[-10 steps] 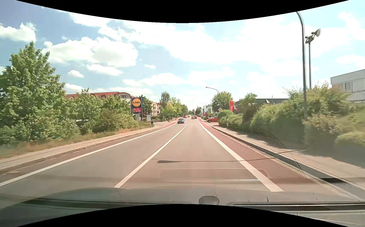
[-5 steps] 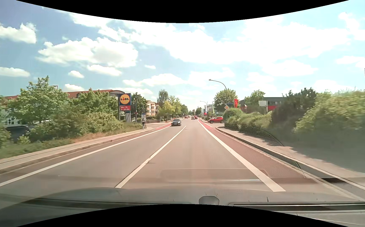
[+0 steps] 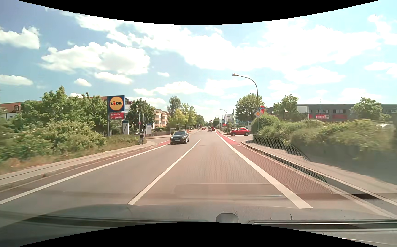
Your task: Follow the waypoints while adhering to traffic rules and regulations
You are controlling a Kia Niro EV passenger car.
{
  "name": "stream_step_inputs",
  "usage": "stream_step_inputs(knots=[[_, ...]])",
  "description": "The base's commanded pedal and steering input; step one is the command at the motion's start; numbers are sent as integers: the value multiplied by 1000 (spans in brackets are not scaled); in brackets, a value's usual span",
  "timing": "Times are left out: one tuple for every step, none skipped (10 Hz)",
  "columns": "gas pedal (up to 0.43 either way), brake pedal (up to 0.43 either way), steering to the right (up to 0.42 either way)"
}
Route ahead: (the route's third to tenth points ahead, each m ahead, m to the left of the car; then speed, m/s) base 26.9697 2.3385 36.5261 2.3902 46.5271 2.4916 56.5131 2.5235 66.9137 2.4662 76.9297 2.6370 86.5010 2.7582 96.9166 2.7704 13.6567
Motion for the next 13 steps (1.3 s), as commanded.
stream_step_inputs(knots=[[0,73,-1],[0,73,-1],[0,73,-1],[0,73,-1],[0,67,-1],[0,61,0],[0,55,0],[0,55,-1],[0,55,0],[0,55,0],[0,61,0],[0,67,2],[0,67,2]])
